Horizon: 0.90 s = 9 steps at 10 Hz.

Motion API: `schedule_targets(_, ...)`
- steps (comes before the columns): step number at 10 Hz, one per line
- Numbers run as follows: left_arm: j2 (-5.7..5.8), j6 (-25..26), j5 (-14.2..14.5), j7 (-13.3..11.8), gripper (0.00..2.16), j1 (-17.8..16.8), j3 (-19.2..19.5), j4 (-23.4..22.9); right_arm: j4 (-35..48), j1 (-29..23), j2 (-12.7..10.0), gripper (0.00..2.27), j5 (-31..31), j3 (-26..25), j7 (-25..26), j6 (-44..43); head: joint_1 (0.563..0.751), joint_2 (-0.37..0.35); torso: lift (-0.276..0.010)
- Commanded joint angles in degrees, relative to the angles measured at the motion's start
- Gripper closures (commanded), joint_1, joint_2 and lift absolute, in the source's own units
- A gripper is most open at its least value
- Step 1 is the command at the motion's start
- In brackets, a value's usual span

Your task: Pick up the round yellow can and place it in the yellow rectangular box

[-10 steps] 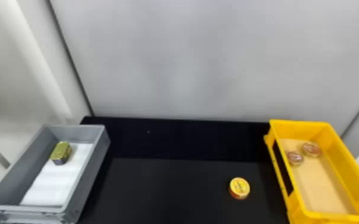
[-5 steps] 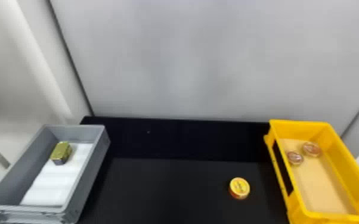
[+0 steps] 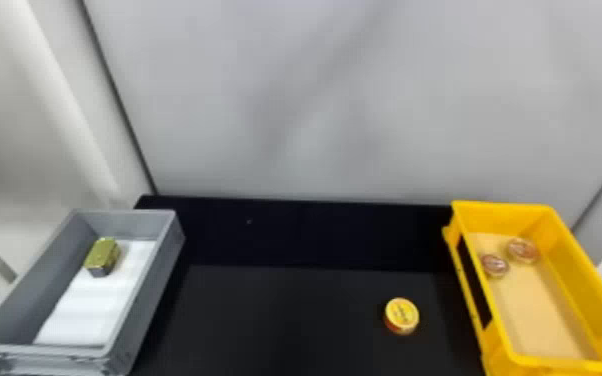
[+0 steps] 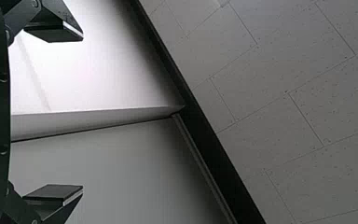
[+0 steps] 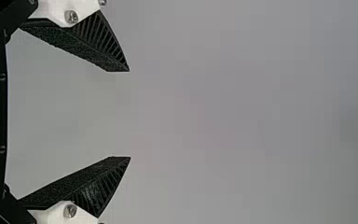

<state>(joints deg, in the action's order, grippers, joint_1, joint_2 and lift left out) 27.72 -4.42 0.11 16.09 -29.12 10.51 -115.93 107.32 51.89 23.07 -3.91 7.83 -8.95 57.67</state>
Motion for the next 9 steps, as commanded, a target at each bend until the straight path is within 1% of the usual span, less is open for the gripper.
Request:
schedule_targets(1,-0.64,0.64,0.24,0.0,0.13,-0.32,-1.1,0.26,-3.52,-2.93,-2.15,0.12,2.07,1.41,-6.7,5.73,0.663,0.054,-0.01)
schedule_targets(3,-1.34,0.64,0.77,0.0,0.13,-0.85,-2.42,0.88,-6.68,-7.15,-6.11,0.12,8.57,0.97,-15.75,7.93,0.663,0.054,-0.01)
schedule_targets(4,-1.61,0.64,1.12,-0.09,0.13,-1.11,-3.03,0.97,-7.91,-8.91,-7.16,0.12,11.65,1.06,-19.89,10.04,0.663,0.054,-0.01)
schedule_targets(5,-1.96,0.55,1.12,0.0,0.14,-1.55,-3.82,1.32,-8.0,-11.19,-8.04,0.12,16.22,0.62,-24.81,11.09,0.663,0.054,-0.01)
schedule_targets(7,-2.31,0.37,1.38,0.0,0.14,-1.64,-4.0,1.41,-8.62,-15.94,-9.27,0.12,21.32,0.53,-27.98,11.62,0.663,0.054,-0.01)
schedule_targets(9,-3.19,-0.42,1.47,0.0,0.14,-1.64,-4.26,2.02,-9.67,-21.39,-10.85,0.13,24.84,0.35,-30.09,11.09,0.663,0.054,-0.01)
